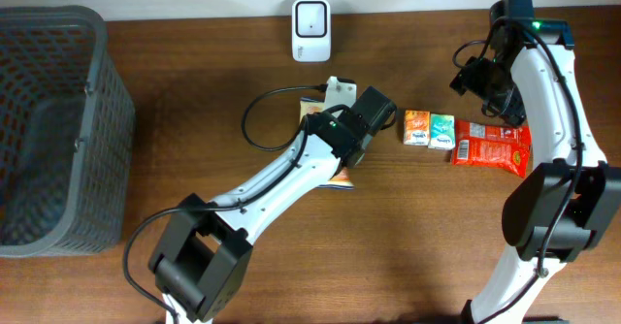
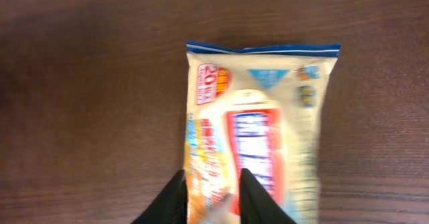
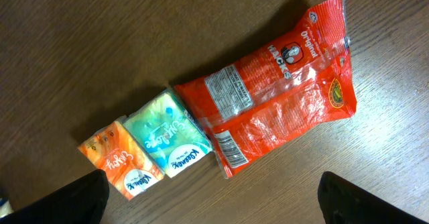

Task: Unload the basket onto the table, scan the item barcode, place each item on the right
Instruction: 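Hold the yellow packet up to the scanner with the left gripper, then lower the yellow packet onto the table center and withdraw left gripper, then reach the right gripper down to the orange tissue pack and grasp it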

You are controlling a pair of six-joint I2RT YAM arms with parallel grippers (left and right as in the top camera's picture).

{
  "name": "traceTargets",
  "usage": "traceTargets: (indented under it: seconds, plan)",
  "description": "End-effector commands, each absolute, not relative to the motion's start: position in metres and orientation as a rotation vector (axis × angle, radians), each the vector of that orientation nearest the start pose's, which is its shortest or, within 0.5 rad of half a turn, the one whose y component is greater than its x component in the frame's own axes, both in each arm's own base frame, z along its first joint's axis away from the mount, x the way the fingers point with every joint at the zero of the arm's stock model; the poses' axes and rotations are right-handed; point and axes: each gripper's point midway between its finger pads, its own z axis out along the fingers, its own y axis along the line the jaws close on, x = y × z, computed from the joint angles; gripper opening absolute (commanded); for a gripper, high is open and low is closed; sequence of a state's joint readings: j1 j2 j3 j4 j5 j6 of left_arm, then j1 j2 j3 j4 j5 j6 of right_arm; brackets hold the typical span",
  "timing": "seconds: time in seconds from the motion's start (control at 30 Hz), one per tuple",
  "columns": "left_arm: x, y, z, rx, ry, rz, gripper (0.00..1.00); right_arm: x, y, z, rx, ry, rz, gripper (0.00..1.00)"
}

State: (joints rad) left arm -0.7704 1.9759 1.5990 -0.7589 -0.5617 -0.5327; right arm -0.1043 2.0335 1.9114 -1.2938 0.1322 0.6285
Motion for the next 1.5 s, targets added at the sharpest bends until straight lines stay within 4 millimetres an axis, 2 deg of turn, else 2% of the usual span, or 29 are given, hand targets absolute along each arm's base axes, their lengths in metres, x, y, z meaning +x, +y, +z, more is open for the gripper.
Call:
traceTargets:
  seconds: [0.0, 0.03, 0.1, 0.2, 0.23, 0.3, 0.33, 0.4, 0.5, 0.57, 0.67, 0.77, 0.9, 1.0, 1.03, 1.1, 1.13, 1.2, 1.3, 1.33, 1.37, 1.47]
  plan:
    - [0.399, -0.265, 0.095, 0.121, 2.509, 0.226, 0.58, 0.422, -0.068, 0.145, 1.082, 2.73, -0.125, 0.99]
    - [0.399, -0.265, 0.093, 0.124, 2.512, 0.229, 0.65, 0.422, -0.068, 0.145, 1.082, 2.731, -0.124, 0.99]
    - [0.4, -0.271, 0.103, 0.121, 2.51, 0.178, 0.65, 0.422, -0.068, 0.145, 1.083, 2.73, -0.125, 0.99]
    - [0.406, -0.275, 0.148, 0.077, 2.509, -0.01, 0.7, 0.422, -0.068, 0.145, 1.082, 2.731, -0.124, 0.99]
    - [0.411, -0.269, 0.17, 0.043, 2.502, -0.08, 0.78, 0.422, -0.068, 0.145, 1.083, 2.73, -0.124, 0.99]
    - [0.417, -0.245, 0.206, -0.028, 2.469, -0.133, 0.82, 0.422, -0.068, 0.145, 1.083, 2.73, -0.124, 0.99]
    - [0.416, -0.23, 0.224, -0.062, 2.448, -0.141, 0.94, 0.422, -0.068, 0.145, 1.082, 2.731, -0.124, 0.99]
    - [0.409, -0.209, 0.249, -0.103, 2.42, -0.148, 0.96, 0.422, -0.068, 0.145, 1.082, 2.731, -0.124, 0.99]
    - [0.384, -0.168, 0.299, -0.171, 2.359, -0.157, 0.99, 0.422, -0.068, 0.145, 1.082, 2.731, -0.124, 0.98]
    - [0.372, -0.146, 0.312, -0.207, 2.344, -0.128, 1.0, 0.422, -0.068, 0.145, 1.082, 2.731, -0.124, 0.98]
    - [0.352, -0.092, 0.319, -0.326, 2.372, -0.048, 0.99, 0.422, -0.068, 0.145, 1.082, 2.731, -0.124, 0.99]
    - [0.337, -0.051, 0.312, -0.431, 2.422, 0.041, 0.99, 0.422, -0.068, 0.145, 1.082, 2.731, -0.124, 0.99]
    - [0.328, -0.026, 0.304, -0.51, 2.465, 0.103, 0.99, 0.425, -0.064, 0.144, 1.081, 2.732, -0.083, 0.99]
    - [0.319, -0.022, 0.298, -0.523, 2.508, 0.113, 0.99, 0.412, -0.029, 0.142, 1.1, 2.845, 0.173, 0.99]
    - [0.315, -0.021, 0.296, -0.522, 2.529, 0.127, 0.99, 0.414, -0.021, 0.143, 1.097, 2.849, 0.249, 0.98]
    - [0.312, -0.02, 0.294, -0.522, 2.541, 0.134, 0.99, 0.408, -0.011, 0.143, 1.073, 2.894, 0.3, 0.99]
    - [0.312, -0.02, 0.294, -0.522, 2.541, 0.134, 0.99, 0.408, -0.006, 0.142, 0.99, 2.923, 0.296, 0.99]
    - [0.312, -0.02, 0.294, -0.522, 2.541, 0.134, 0.99, 0.412, 0.006, 0.138, 0.693, 2.986, 0.251, 0.99]
    - [0.312, -0.02, 0.294, -0.522, 2.541, 0.134, 0.99, 0.413, 0.018, 0.124, 0.475, 3.044, 0.138, 0.98]
    - [0.312, -0.02, 0.294, -0.522, 2.541, 0.134, 0.99, 0.417, 0.022, 0.116, 0.344, 3.062, 0.082, 0.87]
    - [0.312, -0.02, 0.294, -0.522, 2.541, 0.134, 0.99, 0.419, 0.023, 0.114, 0.318, 3.06, 0.05, 0.83]
    - [0.312, -0.02, 0.294, -0.522, 2.541, 0.134, 0.99, 0.426, 0.021, 0.107, 0.3, 3.046, 0.029, 0.83]
